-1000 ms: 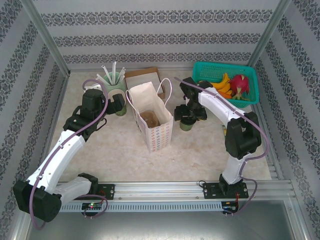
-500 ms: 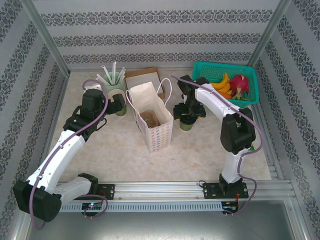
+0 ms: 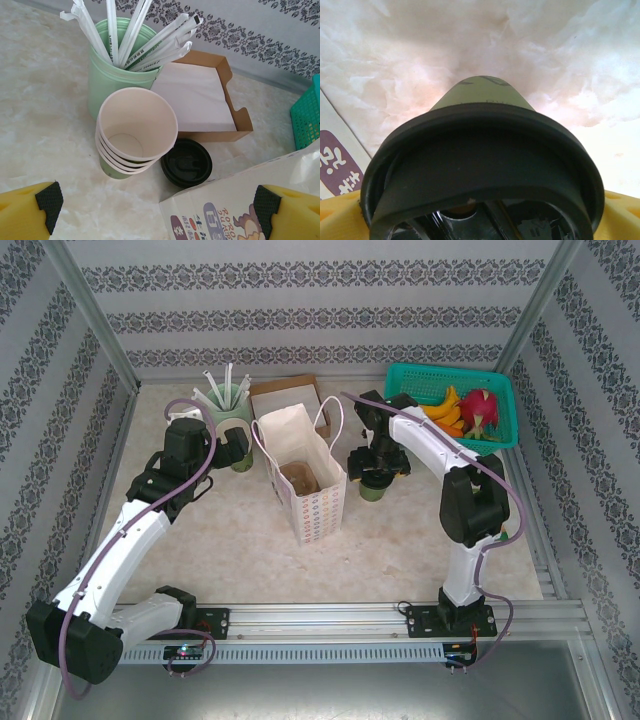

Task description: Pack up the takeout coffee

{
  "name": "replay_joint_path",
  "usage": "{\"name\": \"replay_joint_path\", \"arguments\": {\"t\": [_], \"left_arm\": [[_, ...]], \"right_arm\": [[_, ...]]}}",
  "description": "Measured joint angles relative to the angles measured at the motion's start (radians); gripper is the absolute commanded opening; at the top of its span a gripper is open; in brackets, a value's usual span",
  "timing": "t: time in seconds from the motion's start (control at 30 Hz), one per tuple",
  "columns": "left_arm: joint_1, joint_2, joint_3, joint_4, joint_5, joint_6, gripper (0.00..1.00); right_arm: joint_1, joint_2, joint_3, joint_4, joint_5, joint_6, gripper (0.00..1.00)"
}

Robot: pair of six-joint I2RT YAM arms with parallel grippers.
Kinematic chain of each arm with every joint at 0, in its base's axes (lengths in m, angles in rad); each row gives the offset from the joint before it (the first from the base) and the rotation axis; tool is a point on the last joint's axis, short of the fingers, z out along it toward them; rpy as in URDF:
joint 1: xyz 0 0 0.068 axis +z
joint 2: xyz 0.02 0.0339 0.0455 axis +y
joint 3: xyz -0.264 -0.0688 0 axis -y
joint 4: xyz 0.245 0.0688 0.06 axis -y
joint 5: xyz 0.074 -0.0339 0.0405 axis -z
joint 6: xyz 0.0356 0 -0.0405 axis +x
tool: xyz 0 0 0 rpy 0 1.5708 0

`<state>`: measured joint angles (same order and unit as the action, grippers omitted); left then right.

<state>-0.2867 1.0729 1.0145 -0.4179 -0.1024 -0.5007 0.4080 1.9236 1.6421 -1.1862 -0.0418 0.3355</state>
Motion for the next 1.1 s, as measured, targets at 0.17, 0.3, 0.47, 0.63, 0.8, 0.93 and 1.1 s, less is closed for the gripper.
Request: {"name": "replay_joint_path", "arguments": {"t": [0.17,0.3,0.47,0.63,0.8,0.93,1.1], "left_arm": [[0.0,0.0,0.0,0.0,0.001,0.0,1.0],[0.0,0.002,0.0,0.0,0.001,0.0,1.0],[0.0,0.031,0.025,-0.005,0.001,-0.005,1.0],[0.006,0.072,0.086,-0.033,0.0,-0.031,1.0],[0.063,0.114,0.145,-0.043,0.041,-0.084,1.0],[0.114,0.158,0.169,-0.03,0.122,-0.113,1.0],[0.145,0.264,0.276,-0.009,0.245,-0.09,1.0]], "right_arm": [[0.0,0.0,-0.002,0.0,0.0,-0.002,0.78],[-0.012,-0.007,-0.013,0.005,-0.006,-0.003,0.74],[-0.027,-0.031,-0.043,0.008,-0.008,-0.006,0.69],[-0.033,-0.072,-0.071,0.008,-0.008,-0.021,0.66],[-0.033,-0.129,-0.1,0.001,-0.008,-0.045,0.63],[-0.033,-0.157,-0.111,-0.023,-0.008,-0.063,0.61],[-0.033,-0.192,-0.113,-0.048,-0.01,-0.082,0.59]]}}
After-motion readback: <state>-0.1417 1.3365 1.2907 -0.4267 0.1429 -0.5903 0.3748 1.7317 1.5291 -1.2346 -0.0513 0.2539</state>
